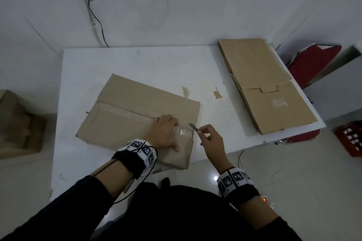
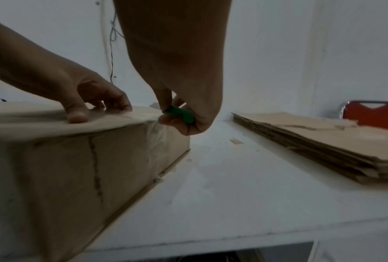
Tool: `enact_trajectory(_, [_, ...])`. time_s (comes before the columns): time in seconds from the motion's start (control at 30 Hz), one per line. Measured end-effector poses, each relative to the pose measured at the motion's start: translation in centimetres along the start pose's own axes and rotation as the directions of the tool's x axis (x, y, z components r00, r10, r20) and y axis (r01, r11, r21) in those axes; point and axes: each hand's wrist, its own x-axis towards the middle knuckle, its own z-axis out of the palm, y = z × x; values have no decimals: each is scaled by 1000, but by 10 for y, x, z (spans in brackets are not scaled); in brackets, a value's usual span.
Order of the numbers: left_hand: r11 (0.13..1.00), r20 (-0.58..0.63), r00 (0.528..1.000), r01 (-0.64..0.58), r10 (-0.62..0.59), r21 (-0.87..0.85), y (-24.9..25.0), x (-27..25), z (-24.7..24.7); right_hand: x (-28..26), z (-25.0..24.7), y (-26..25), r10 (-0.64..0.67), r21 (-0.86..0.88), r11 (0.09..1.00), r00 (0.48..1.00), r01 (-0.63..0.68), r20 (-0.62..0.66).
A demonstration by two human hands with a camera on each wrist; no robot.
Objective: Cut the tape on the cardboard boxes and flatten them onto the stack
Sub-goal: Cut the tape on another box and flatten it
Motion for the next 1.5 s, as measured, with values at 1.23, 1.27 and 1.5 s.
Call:
enact_trajectory(1.23, [983,-109,983,-161,151,-87,-12,-10,15,30,-30,9,4,-112,993,968,25,252])
enact_trajectory(1.27, [983,-100,983,-162,153,-84,-13,-10,15,29,-26,8,-2,-122,992,972,32,234])
enact_trajectory(1.5, [975,-93,981,-183,172,-126,-15,-9,14,17,-25,8,-1,-73,997,976,17,216])
